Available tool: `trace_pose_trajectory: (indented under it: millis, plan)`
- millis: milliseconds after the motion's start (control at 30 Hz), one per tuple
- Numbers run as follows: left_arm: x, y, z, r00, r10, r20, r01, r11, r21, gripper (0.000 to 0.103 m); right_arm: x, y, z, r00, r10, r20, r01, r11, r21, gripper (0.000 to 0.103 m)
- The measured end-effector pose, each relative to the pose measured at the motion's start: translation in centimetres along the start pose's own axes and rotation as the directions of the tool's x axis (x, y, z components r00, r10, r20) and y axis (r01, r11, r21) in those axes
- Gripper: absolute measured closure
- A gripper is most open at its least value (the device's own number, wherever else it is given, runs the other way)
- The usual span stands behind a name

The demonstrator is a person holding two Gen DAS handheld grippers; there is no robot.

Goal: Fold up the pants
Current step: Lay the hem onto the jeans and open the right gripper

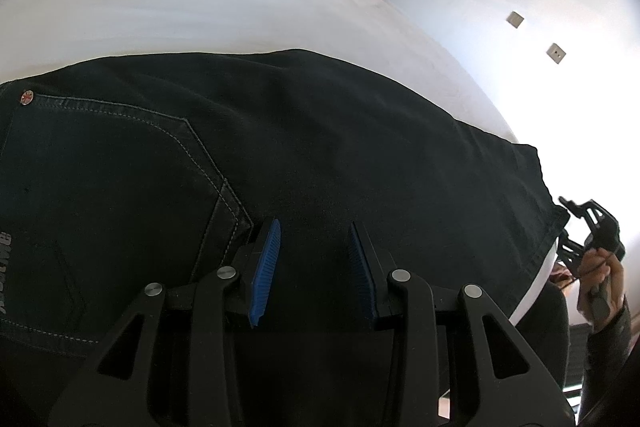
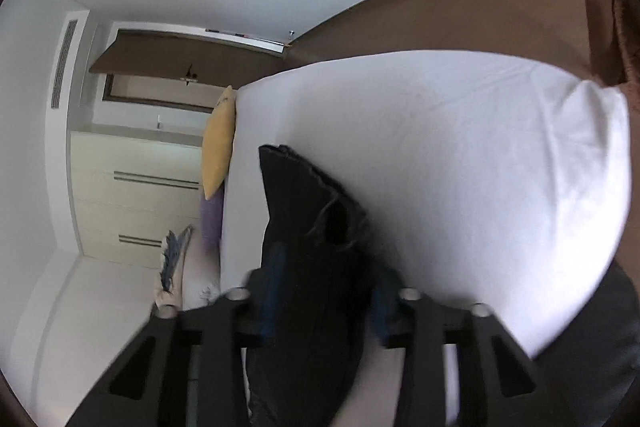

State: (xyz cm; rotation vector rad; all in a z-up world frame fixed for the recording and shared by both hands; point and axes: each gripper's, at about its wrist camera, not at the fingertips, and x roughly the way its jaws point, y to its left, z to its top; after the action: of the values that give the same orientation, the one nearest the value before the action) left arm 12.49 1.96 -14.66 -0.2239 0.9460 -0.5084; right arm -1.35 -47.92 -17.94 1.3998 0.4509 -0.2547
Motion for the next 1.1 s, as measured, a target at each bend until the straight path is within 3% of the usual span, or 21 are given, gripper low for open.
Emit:
trace_pose_trajectory:
  millis: [33,67,267,367,433,500,567,600,633,700,767,900,1100]
  plan:
    - [0.0,0.0,0.0,1.0,0.001,0.001,-0.001,1.0,0.0,0.069,0.5,-0.1,0.1,1.0,-0.001,-0.006,0.001,1.0,0.011,0.087]
    - [0.0,-0.1,0.0,1.0,0.001,0.002,-0.001,1.0,0.0,0.069,0.8,0.0,0.2,1.0,-0.004,-0.007,0.004,1.0,0.008,0.09]
    - [0.1,-0.1,-0.1,1.0,-0.002,0.004,0.002,1.0,-0.002,0.069,-0.1,2.5,-0.7,0.996,-0.072,0.043,0.077,0.989,-0.127,0.092]
    - [0.1,-0.2,-0.1,1.0,-0.003,0.007,0.003,1.0,-0.007,0.069,-0.3,6.5,-2.8,0.992,-0.11,0.059,0.123,0.943,-0.309,0.093]
    - [0.0,-0.2,0.0,1.0,-0.006,0.012,0.006,1.0,-0.024,0.068,0.4,10.2,-6.1,0.989,-0.14,0.053,0.148,0.856,-0.496,0.093]
    - [-0.2,-0.1,0.2,1.0,-0.013,0.013,0.014,0.998,-0.057,0.066,1.5,13.4,-10.6,0.984,-0.172,0.051,0.161,0.72,-0.674,0.093]
    - [-0.5,-0.2,0.5,0.999,-0.039,0.016,0.04,0.994,-0.098,0.057,3.0,15.8,-16.6,0.976,-0.21,0.057,0.16,0.515,-0.842,0.093]
    - [-0.7,-0.3,0.6,0.998,-0.053,0.02,0.056,0.991,-0.12,0.047,4.2,16.3,-20.2,0.971,-0.234,0.055,0.145,0.388,-0.91,0.093]
    - [-0.9,-0.5,0.7,0.997,-0.069,0.026,0.072,0.988,-0.138,0.035,5.1,16.2,-22.3,0.966,-0.254,0.047,0.13,0.319,-0.939,0.093]
    - [-1.0,-1.0,0.9,0.994,-0.107,0.037,0.112,0.979,-0.172,0.02,7.8,15.1,-26.2,0.943,-0.332,0.028,0.095,0.19,-0.977,0.093]
    - [-0.8,-1.6,1.1,0.988,-0.149,0.032,0.152,0.967,-0.206,0.015,9.7,13.5,-28.2,0.92,-0.389,0.053,0.108,0.12,-0.987,0.092]
    - [0.9,-3.6,1.8,0.968,-0.251,-0.028,0.237,0.941,-0.242,0.015,8.9,14.1,-28.2,0.934,-0.347,0.079,0.12,0.098,-0.988,0.093]
    - [5.1,-7.6,5.1,0.927,-0.35,-0.138,0.308,0.916,-0.257,0.015,7.2,15.7,-30.3,0.948,-0.29,0.132,0.135,-0.009,-0.991,0.093]
